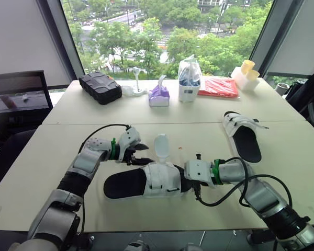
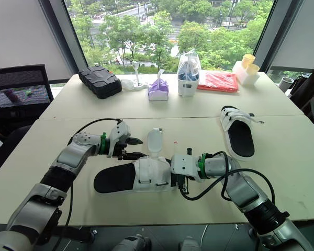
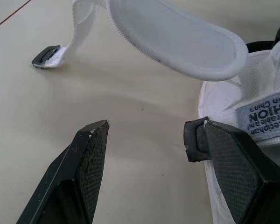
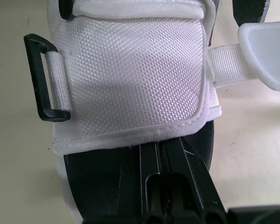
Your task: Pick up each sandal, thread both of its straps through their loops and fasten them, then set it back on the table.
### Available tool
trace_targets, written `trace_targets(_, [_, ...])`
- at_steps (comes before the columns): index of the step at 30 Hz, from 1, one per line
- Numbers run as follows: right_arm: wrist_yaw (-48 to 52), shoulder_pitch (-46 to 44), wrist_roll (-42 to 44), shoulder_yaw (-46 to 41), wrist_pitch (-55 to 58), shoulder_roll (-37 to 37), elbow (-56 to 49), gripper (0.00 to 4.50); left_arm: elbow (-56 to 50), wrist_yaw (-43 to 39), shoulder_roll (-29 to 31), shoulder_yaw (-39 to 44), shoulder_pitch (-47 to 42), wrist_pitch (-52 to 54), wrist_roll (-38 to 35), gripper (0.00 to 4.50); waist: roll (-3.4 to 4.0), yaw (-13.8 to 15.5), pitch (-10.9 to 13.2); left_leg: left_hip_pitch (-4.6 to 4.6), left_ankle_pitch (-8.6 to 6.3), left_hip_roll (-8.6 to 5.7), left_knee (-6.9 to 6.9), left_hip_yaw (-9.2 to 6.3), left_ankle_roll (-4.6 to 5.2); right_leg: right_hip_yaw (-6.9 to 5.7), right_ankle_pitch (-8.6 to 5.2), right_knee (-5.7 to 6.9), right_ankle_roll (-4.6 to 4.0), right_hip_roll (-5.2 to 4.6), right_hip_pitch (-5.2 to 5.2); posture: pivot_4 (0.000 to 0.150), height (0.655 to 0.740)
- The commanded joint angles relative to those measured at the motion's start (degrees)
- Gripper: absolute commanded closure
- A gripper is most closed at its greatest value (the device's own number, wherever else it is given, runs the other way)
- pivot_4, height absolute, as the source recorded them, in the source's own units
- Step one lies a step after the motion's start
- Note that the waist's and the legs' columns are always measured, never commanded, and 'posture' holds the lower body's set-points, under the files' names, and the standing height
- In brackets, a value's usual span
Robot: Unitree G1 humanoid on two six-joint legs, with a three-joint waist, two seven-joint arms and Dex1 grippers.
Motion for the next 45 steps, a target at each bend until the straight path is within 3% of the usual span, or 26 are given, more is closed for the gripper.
trace_targets(1, [0.2,0.9,-1.5,0.9,1.1,-0.5,1.0,4.5,3.4,2.9,-1.8,6.3,-3.8,5.6,-4.9,1.13,-0.02,0.0,0.0,0.0,0.0,0.0,0.01,0.0,0.0,0.0,0.0,0.0,0.0,0.01,0.01,0.15,0.74])
trace_targets(9, [0.2,1.0,-1.5,0.9,1.2,-0.5,0.8,4.5,3.9,4.3,-2.4,15.1,-7.4,17.4,-13.7,1.13,-0.02,-0.1,0.0,-0.03,0.0,0.0,0.03,-0.01,0.0,-0.02,-0.01,0.04,0.02,0.05,-0.02,0.15,0.74])
trace_targets(15, [0.2,0.8,-1.5,0.9,1.1,-0.4,1.1,4.5,-0.3,5.5,-4.0,21.2,-7.4,35.9,-25.2,1.13,-0.03,-0.2,0.0,-0.04,0.0,0.0,0.07,-0.02,-0.01,-0.02,-0.01,0.1,0.02,0.07,-0.02,0.15,0.74])
trace_targets(20, [0.1,0.7,-1.7,1.0,1.1,-0.3,1.3,4.5,-1.1,6.8,-5.1,19.5,-5.8,39.5,-26.1,1.13,-0.03,-0.2,0.0,-0.03,0.01,0.0,0.1,-0.02,-0.02,-0.01,0.0,0.1,0.02,0.07,0.01,0.15,0.74])
trace_targets(31, [-0.5,0.2,-2.3,1.3,1.0,0.0,1.8,4.5,5.4,9.1,-11.4,16.8,-8.0,37.5,-24.7,1.13,-0.03,0.0,0.0,-0.03,0.0,0.0,0.12,-0.02,-0.02,-0.01,0.0,0.1,0.01,0.04,0.03,0.15,0.74])
trace_targets(37, [-1.0,-0.5,-2.8,1.2,0.7,0.1,2.3,4.5,16.7,9.7,-14.1,17.8,-15.0,33.9,-23.1,1.13,-0.04,-0.2,0.0,-0.03,0.0,-0.01,0.15,-0.01,-0.02,-0.02,0.0,0.1,0.02,0.01,0.05,0.15,0.74])
trace_targets(45, [-1.4,-0.2,-3.0,0.9,1.0,-0.1,2.0,4.5,35.1,15.2,-15.7,25.7,-24.5,27.7,-23.8,1.13,-0.05,-0.1,0.0,-0.03,0.0,-0.02,0.17,-0.02,-0.02,-0.05,0.0,0.11,0.03,0.08,0.04,0.15,0.74])
